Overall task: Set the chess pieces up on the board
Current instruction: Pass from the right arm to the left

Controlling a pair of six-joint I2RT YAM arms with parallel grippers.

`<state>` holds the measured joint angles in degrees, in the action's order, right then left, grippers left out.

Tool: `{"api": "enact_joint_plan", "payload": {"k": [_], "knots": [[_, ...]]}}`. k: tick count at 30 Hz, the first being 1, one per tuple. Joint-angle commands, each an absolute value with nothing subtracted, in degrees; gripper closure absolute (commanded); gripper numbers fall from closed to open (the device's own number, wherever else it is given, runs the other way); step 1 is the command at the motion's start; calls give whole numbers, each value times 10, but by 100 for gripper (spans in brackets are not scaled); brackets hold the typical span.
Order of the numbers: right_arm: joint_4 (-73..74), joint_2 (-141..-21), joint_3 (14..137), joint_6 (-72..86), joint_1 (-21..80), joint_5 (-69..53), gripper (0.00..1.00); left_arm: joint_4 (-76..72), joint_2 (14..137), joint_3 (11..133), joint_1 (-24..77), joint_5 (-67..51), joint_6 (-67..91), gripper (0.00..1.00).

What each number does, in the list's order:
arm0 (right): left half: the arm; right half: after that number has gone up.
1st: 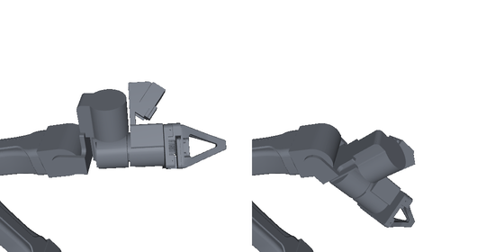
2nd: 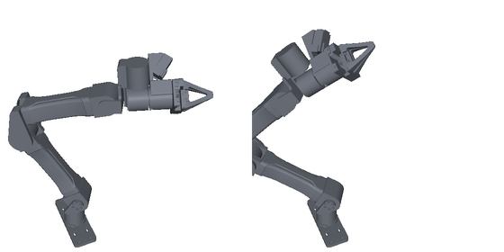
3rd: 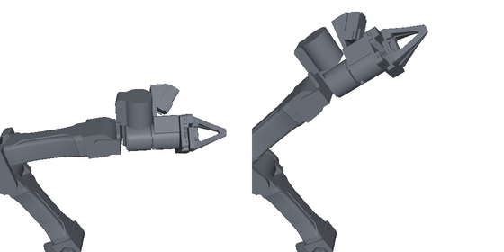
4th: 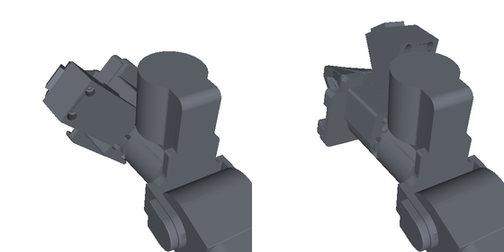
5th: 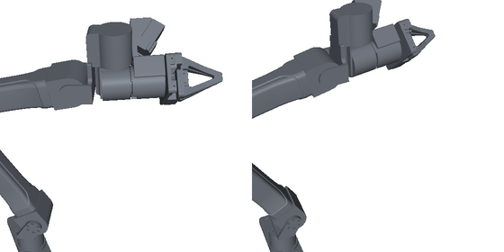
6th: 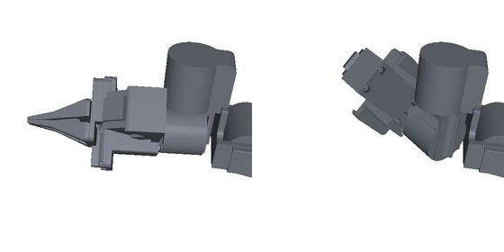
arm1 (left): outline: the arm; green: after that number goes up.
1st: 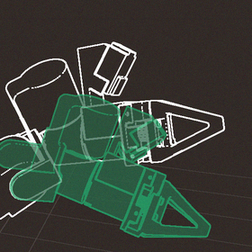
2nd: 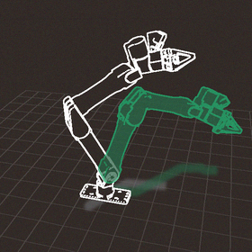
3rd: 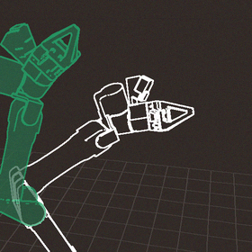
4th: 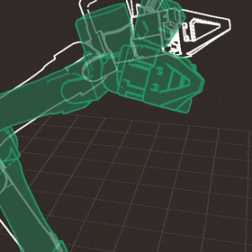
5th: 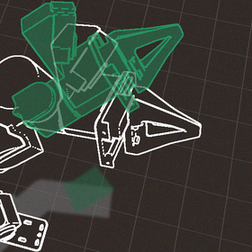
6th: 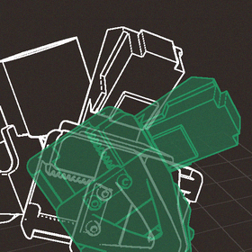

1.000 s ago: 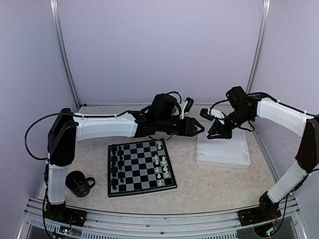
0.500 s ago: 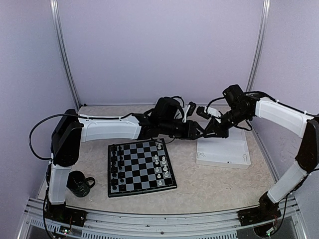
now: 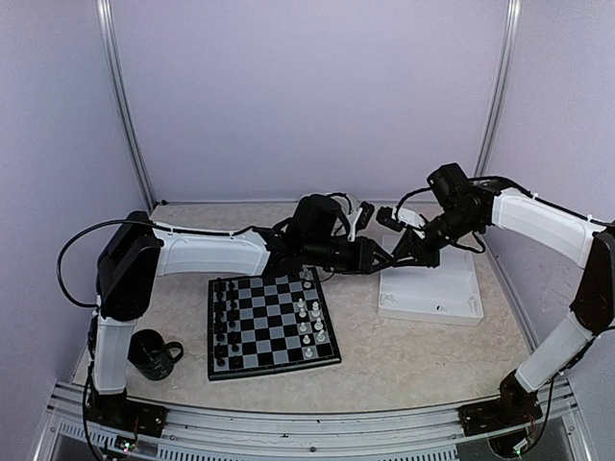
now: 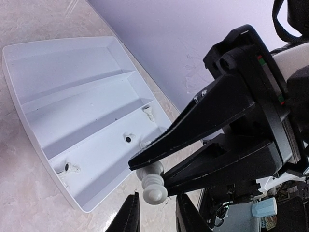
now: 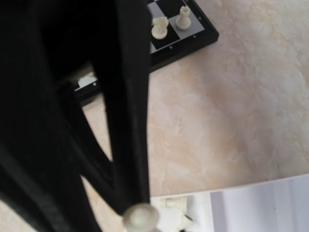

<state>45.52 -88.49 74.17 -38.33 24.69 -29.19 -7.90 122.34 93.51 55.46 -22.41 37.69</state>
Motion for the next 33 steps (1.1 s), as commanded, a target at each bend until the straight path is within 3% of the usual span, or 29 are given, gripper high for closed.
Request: {"api": "enact_joint_plan", "payload": {"k": [1,5,14,21,33], "knots": [[457,-855,737,-390,265,-333,87,-114,1207,921,547,-221,394,72],[457,-855,731,-392,267,-333,87,-123,1202,912,547,-215,399,64],[457,-851,722,-392,270,-329,87,-184,1181,869,542,-221,420,73],[456,-855,717,-390,272,-324,86,-191,1184,874,544,-237,421,63],[454,-866,718,-381,274,-315,86,-192,1178,870,546,-223,418,58]]}}
